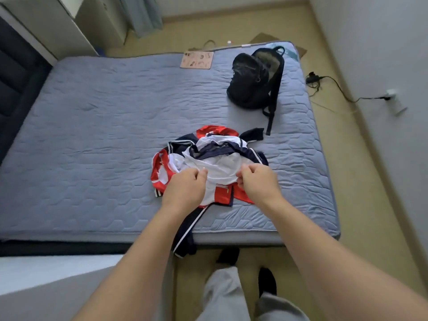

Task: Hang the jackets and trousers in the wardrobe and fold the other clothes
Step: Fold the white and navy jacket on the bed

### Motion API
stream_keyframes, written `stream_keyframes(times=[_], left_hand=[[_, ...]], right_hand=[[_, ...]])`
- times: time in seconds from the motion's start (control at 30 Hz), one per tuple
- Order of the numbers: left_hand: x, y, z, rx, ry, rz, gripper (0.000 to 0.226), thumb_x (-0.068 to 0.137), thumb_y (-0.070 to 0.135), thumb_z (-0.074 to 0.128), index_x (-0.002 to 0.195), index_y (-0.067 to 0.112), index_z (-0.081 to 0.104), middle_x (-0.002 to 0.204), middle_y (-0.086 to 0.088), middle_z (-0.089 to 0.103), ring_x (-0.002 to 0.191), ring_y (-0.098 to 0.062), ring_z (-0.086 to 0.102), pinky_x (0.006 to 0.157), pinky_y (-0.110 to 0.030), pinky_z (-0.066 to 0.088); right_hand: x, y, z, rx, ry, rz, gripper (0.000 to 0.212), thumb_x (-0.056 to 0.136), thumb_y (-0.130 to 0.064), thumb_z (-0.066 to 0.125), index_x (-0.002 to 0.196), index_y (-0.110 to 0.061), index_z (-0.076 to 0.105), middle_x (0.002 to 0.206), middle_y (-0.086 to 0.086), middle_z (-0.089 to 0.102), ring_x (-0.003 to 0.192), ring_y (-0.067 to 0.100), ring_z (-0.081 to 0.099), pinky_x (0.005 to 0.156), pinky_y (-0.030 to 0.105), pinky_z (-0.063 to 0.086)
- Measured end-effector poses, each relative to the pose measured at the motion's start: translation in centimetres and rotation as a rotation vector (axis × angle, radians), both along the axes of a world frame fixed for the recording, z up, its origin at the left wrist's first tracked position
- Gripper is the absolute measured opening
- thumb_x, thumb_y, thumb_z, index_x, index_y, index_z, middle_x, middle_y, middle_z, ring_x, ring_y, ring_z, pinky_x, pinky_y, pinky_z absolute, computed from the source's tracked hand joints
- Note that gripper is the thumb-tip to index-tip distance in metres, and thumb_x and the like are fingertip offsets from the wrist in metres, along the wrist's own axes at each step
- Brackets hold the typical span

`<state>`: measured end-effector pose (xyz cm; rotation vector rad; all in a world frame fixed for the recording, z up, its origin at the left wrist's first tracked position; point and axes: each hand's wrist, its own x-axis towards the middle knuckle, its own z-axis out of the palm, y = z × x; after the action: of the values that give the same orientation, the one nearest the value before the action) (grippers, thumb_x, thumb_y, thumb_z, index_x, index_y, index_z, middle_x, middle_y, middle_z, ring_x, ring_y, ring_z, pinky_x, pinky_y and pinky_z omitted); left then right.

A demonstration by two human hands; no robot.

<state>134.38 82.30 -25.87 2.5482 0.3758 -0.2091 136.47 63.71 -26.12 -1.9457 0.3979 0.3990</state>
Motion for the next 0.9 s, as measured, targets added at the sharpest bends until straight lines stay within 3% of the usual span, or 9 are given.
stream_keyframes(times=[0.1, 0.17, 0.27, 0.37, 0.53, 0.67, 0.8, 0.9], left_hand=[[4.8, 1.5, -6.1, 0.063, 0.114, -0.09, 0.042, 0.103, 0.044, 0.041, 0.07, 0.02, 0.051, 0.069, 0.006, 0.055, 0.07, -0.019, 0.052, 0.06, -0.034, 0.033], [7.7, 2.3, -10.0, 0.107, 0.153, -0.166, 0.038, 0.103, 0.039, 0.043, 0.074, 0.018, 0.055, 0.078, 0.001, 0.061, 0.077, -0.023, 0.057, 0.066, -0.034, 0.037], [11.9, 2.7, -15.9, 0.178, 0.179, -0.296, 0.031, 0.101, 0.032, 0.044, 0.089, 0.013, 0.066, 0.099, -0.009, 0.063, 0.097, -0.031, 0.061, 0.073, -0.038, 0.045], [15.4, 3.4, -21.9, 0.295, 0.26, -0.411, 0.033, 0.102, 0.029, 0.044, 0.116, 0.008, 0.065, 0.125, -0.012, 0.057, 0.117, -0.032, 0.054, 0.093, -0.043, 0.047], [19.8, 4.2, -30.8, 0.399, 0.372, -0.505, 0.036, 0.096, 0.024, 0.05, 0.131, 0.014, 0.054, 0.159, -0.012, 0.025, 0.138, -0.033, 0.035, 0.104, -0.046, 0.04], [22.8, 4.7, -35.5, 0.474, 0.397, -0.612, 0.045, 0.092, 0.024, 0.051, 0.136, 0.024, 0.05, 0.167, -0.015, 0.005, 0.149, -0.036, 0.014, 0.114, -0.049, 0.029], [24.7, 5.2, -38.1, 0.49, 0.454, -0.652, 0.04, 0.092, 0.032, 0.053, 0.132, 0.033, 0.055, 0.168, -0.014, -0.006, 0.153, -0.038, -0.003, 0.122, -0.054, 0.015], [25.9, 5.1, -38.8, 0.461, 0.364, -0.582, 0.038, 0.089, 0.036, 0.057, 0.127, 0.029, 0.058, 0.168, -0.015, 0.0, 0.153, -0.038, 0.003, 0.122, -0.053, 0.013]], right_hand=[[2.8, 1.4, -5.2, -0.086, 0.071, 0.021, 0.026, 0.098, -0.02, 0.05, 0.102, -0.016, 0.076, 0.108, 0.004, 0.075, 0.107, 0.026, 0.067, 0.096, 0.039, 0.053], [4.3, 2.1, -8.1, -0.132, 0.114, 0.054, 0.038, 0.098, -0.014, 0.047, 0.129, -0.015, 0.068, 0.133, 0.003, 0.067, 0.127, 0.022, 0.058, 0.11, 0.036, 0.044], [6.6, 2.8, -12.7, -0.193, 0.179, 0.107, 0.046, 0.1, -0.013, 0.042, 0.144, -0.015, 0.056, 0.147, 0.003, 0.056, 0.139, 0.023, 0.047, 0.114, 0.031, 0.035], [8.4, 3.9, -17.0, -0.238, 0.247, 0.182, 0.047, 0.103, -0.016, 0.038, 0.147, -0.016, 0.052, 0.143, 0.008, 0.059, 0.133, 0.029, 0.051, 0.105, 0.032, 0.04], [10.2, 4.8, -22.2, -0.256, 0.311, 0.209, 0.033, 0.104, -0.019, 0.035, 0.127, -0.01, 0.058, 0.121, 0.013, 0.066, 0.115, 0.036, 0.057, 0.091, 0.038, 0.044], [11.7, 5.0, -24.7, -0.259, 0.38, 0.202, 0.048, 0.106, -0.028, 0.034, 0.15, -0.013, 0.043, 0.151, 0.01, 0.05, 0.138, 0.03, 0.044, 0.109, 0.037, 0.036], [12.6, 4.9, -26.2, -0.25, 0.386, 0.189, 0.046, 0.106, -0.034, 0.035, 0.143, -0.01, 0.047, 0.144, 0.011, 0.056, 0.131, 0.03, 0.049, 0.101, 0.038, 0.038], [13.0, 4.9, -26.6, -0.247, 0.396, 0.192, 0.048, 0.106, -0.035, 0.035, 0.147, -0.012, 0.045, 0.146, 0.009, 0.054, 0.134, 0.029, 0.048, 0.103, 0.037, 0.037]])
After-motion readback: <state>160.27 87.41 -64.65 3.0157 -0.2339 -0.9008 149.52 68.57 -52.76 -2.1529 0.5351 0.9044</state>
